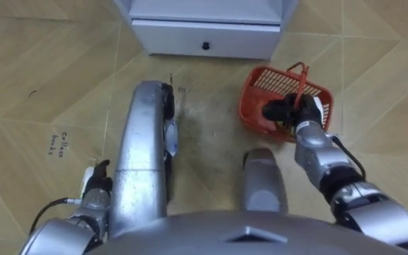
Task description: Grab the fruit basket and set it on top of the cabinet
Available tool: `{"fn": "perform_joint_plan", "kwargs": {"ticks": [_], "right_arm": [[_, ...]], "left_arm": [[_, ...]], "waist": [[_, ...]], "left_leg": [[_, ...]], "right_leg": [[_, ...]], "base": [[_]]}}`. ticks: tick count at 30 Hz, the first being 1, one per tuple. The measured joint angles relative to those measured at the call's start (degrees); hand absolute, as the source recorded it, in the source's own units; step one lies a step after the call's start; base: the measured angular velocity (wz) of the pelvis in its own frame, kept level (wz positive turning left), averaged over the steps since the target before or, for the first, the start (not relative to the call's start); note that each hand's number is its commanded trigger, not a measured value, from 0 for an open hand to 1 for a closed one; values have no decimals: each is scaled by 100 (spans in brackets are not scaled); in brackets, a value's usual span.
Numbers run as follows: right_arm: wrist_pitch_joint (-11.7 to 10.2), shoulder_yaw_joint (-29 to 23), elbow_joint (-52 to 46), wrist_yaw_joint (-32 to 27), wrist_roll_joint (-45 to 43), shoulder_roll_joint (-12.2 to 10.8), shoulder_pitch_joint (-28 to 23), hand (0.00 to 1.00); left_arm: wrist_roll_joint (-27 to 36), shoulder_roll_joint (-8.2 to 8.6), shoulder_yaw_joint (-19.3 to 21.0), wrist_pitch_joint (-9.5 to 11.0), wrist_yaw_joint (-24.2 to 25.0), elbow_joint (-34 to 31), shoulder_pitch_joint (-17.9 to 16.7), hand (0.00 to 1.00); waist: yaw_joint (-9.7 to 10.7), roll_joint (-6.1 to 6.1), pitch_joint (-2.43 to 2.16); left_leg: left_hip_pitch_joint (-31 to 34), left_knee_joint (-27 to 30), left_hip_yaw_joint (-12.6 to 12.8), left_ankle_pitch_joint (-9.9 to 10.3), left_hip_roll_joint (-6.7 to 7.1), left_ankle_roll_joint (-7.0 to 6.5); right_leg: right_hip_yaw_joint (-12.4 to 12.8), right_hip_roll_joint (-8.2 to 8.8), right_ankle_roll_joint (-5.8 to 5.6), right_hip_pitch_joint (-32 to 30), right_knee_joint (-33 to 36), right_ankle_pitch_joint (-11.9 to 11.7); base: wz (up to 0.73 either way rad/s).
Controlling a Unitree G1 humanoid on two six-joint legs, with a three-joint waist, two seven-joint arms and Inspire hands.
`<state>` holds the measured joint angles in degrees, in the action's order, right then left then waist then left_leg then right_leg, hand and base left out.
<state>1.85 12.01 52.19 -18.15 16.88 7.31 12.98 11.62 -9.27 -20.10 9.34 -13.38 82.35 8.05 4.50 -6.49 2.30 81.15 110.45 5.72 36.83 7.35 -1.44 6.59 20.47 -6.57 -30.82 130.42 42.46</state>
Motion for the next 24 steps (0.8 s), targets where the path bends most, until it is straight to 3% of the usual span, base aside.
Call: {"fn": "perform_joint_plan", "kwargs": {"ticks": [2, 6, 7, 12, 13, 14, 15, 16, 17, 18, 19, 20, 21, 23, 24], "right_arm": [[65, -50, -119, 17, 5, -5, 324, 100], [60, -21, -370, 14, -30, 7, 660, 100], [57, -17, -567, 7, -95, 9, 654, 100], [209, 26, -998, 7, -249, 52, 442, 100], [212, 70, -1223, 19, -369, 80, 347, 100], [212, 133, -1448, 20, -490, 83, 279, 100], [212, 173, -1592, 20, -600, 83, 228, 100], [206, 250, -1901, -9, -769, 87, 130, 100], [161, 199, -2274, -110, -845, 172, -75, 100], [118, 135, -2487, -189, -830, 271, -207, 100], [83, -43, -2718, -288, -791, 481, -300, 100], [85, -232, -2960, -299, -827, 518, -321, 100], [83, -257, -3145, -291, -854, 537, -338, 100], [5, -209, -3799, -221, -893, 552, -492, 100], [-55, -205, -3864, -226, -929, 552, -542, 100]], "left_arm": [[-7, -2, 172, -37, -33, -87, 129, 0], [-2, -29, 318, -66, -124, -163, 130, 0], [-16, -35, 395, -71, -131, -205, 116, 0], [-123, -110, 883, -126, -137, -459, -55, 0], [-138, -144, 1020, -159, -139, -588, -161, 0], [-218, -195, 1206, -189, -139, -608, -292, 0], [-253, -210, 1323, -186, -141, -608, -387, 0], [-274, -262, 1456, -195, -137, -616, -627, 0], [-376, -308, 1442, -273, -93, -600, -780, 0], [-391, -302, 1431, -319, -62, -628, -789, 0], [-389, -341, 1420, -368, 7, -765, -834, 0], [-444, -460, 1432, -384, -33, -829, -839, 0], [-476, -465, 1433, -395, -63, -853, -842, 0], [-632, -367, 1412, -487, -181, -980, -1031, 0], [-646, -351, 1393, -525, -192, -979, -1079, 0]], "waist": [[-170, 15, 7], [-373, 116, 22], [-464, 171, 23], [-603, 186, 12], [-646, 189, 13], [-643, 191, 15], [-647, 188, 17], [-662, 193, 64], [-614, 177, 142], [-590, 207, 116], [-604, 302, 11], [-654, 133, -27], [-654, 122, -27], [-717, 129, -25], [-731, 133, -27]], "left_leg": [[-274, -442, -5, -23, -45, -137], [-1083, -1420, 16, -110, -224, -251], [-1320, -1802, 29, -192, -302, -278], [-2109, -3444, -9, -752, -329, -237], [-2255, -3824, -164, -917, -344, -167], [-2411, -4119, -542, -1118, -256, -37], [-2493, -4168, -695, -1228, -257, -3], [-2529, -3855, -727, -1724, -350, -73], [-2494, -4031, -545, -1744, -296, -124], [-2562, -4588, -282, -1831, -178, -187], [-2657, -5223, 87, -2160, -162, -544], [-2766, -5508, 222, -2237, -317, -589], [-2813, -5673, 185, -2347, -358, -571], [-3218, -6532, -142, -2849, -382, -304], [-3379, -6723, -164, -2964, -380, -249]], "right_leg": [[4, -182, 5, 40, -769, 2], [-177, -225, 7, 377, -2323, 1], [-192, -293, 6, 489, -2913, -3], [-417, -256, -41, 904, -5136, -143], [-514, -251, -60, 902, -5630, -150], [-679, -265, -38, 878, -6085, -51], [-756, -291, -31, 908, -6375, -2], [-813, -416, -75, 1325, -7087, 4], [-866, -550, -77, 1792, -7500, -6], [-931, -572, -74, 1883, -7601, -53], [-1201, -650, -92, 1997, -7673, -88], [-1367, -682, 30, 1984, -7799, -165], [-1451, -721, 13, 1980, -7902, -285], [-1719, -782, 67, 1996, -8824, -469], [-1790, -831, 88, 2075, -9074, -497]], "base": [[-18], [-43], [-43], [-35], [-88], [-100], [-120], [-102], [-62], [15], [44], [35], [8], [-16], [-8]]}}
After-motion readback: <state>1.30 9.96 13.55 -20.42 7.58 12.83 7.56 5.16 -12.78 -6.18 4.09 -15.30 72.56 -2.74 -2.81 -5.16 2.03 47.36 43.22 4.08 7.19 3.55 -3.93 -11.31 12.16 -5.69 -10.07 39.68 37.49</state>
